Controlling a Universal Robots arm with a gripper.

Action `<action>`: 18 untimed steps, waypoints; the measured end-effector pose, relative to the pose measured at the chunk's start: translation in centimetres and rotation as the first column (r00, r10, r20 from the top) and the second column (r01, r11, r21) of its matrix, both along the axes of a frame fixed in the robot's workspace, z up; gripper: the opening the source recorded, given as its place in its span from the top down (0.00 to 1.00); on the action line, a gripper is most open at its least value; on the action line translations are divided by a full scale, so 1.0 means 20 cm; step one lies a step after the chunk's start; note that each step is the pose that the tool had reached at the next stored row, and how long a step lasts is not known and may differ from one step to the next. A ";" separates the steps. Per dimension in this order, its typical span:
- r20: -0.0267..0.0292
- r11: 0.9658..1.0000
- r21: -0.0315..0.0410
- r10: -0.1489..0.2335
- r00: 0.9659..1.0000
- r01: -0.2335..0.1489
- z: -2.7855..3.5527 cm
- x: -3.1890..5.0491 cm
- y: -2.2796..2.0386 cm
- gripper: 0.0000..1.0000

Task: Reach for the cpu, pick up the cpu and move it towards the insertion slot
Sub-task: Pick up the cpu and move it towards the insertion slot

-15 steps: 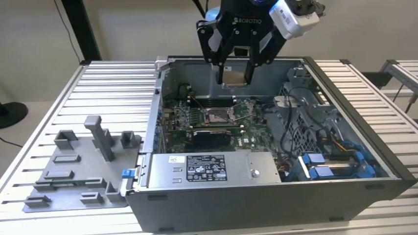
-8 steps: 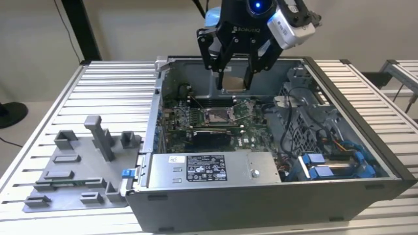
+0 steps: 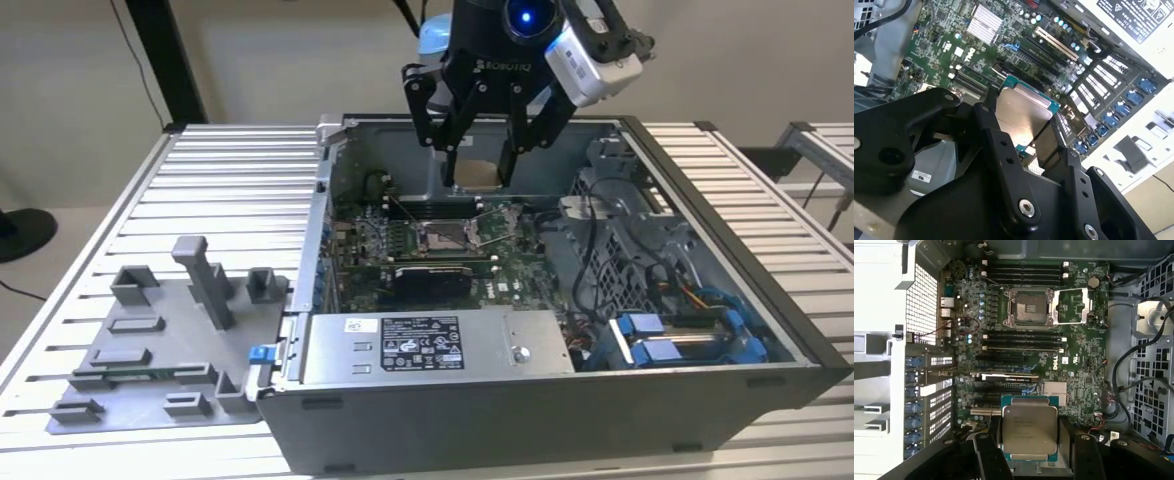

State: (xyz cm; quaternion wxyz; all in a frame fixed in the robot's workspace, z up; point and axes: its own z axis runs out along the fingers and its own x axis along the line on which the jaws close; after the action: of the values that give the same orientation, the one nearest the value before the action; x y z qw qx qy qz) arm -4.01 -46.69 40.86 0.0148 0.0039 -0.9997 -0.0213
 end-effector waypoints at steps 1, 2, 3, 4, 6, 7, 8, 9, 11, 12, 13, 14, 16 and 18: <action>0.000 1.000 0.000 0.000 1.000 0.000 0.000 0.000 0.000 1.00; 0.000 1.000 0.000 0.000 1.000 0.000 0.000 0.000 0.000 1.00; 0.000 1.000 0.000 0.000 1.000 0.000 -0.002 0.000 0.000 1.00; 0.000 1.000 0.000 0.000 1.000 0.000 -0.003 0.001 0.000 1.00; 0.000 1.000 0.000 0.000 1.000 0.000 -0.005 0.005 0.000 1.00; 0.000 1.000 0.000 0.000 1.000 0.000 -0.007 0.007 0.000 1.00; 0.000 1.000 0.000 0.000 1.000 0.000 -0.009 0.010 0.001 1.00; 0.000 1.000 0.000 0.000 1.000 0.000 -0.010 0.012 0.001 1.00; 0.000 1.000 0.000 0.000 1.000 0.000 -0.013 0.021 0.003 1.00; 0.000 1.000 0.000 0.000 1.000 0.000 -0.014 0.025 0.004 1.00; 0.000 1.000 0.000 0.000 1.000 0.000 -0.015 0.030 0.006 1.00; 0.000 1.000 0.000 0.000 1.000 0.000 -0.016 0.034 0.008 1.00; 0.000 1.000 0.000 0.000 1.000 0.000 -0.018 0.044 0.013 1.00; 0.000 1.000 0.000 0.000 1.000 0.000 -0.020 0.052 0.016 1.00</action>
State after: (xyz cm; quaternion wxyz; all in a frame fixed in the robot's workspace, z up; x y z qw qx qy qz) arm -2.97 -46.38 40.46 0.0148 0.0039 -0.9997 -0.0214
